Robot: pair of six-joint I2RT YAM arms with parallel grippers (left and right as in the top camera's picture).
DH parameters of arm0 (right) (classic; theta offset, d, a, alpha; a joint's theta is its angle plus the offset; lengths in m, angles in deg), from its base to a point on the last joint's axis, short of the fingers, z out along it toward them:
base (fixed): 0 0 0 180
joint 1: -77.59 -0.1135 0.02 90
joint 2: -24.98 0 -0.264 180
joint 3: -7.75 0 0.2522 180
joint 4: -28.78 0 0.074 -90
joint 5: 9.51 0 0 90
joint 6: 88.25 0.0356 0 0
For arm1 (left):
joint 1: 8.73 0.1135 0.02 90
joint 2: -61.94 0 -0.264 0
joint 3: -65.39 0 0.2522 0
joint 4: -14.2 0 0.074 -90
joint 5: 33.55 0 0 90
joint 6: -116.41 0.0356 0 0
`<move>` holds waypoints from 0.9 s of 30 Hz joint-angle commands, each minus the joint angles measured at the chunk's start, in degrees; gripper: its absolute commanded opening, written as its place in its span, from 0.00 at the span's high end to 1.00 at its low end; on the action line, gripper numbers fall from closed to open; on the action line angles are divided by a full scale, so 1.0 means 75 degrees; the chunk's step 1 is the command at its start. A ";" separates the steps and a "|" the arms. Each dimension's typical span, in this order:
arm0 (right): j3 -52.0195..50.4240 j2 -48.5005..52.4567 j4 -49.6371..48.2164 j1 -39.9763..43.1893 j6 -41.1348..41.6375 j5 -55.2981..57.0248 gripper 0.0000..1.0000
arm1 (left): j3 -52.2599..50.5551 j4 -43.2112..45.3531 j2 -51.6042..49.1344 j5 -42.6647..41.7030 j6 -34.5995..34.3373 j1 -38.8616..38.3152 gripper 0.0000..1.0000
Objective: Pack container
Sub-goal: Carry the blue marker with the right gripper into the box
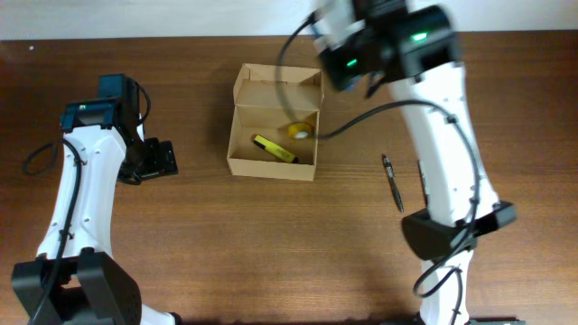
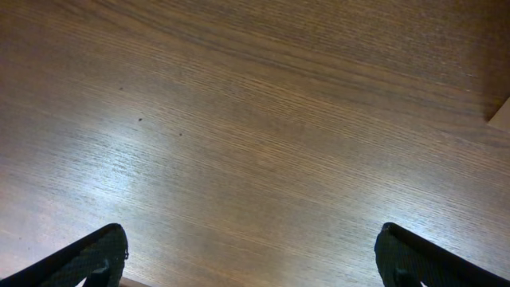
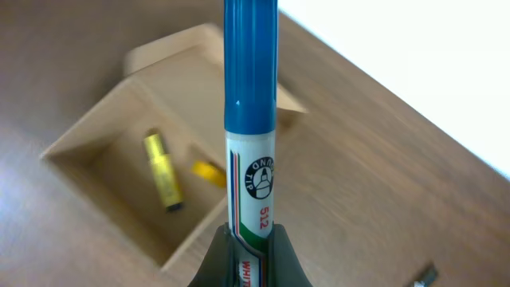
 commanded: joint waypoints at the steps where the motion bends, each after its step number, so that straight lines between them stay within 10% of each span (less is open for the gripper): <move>1: -0.0481 0.0169 -0.0041 -0.0641 -0.1247 0.0437 0.96 | -0.0044 0.0017 0.0055 -0.0050 0.0102 0.0029 0.00; 27: -0.5517 0.0358 -0.4194 -0.1582 -0.4156 -0.0557 0.96 | -0.0044 0.0017 0.0058 -0.0050 0.0099 0.0029 0.00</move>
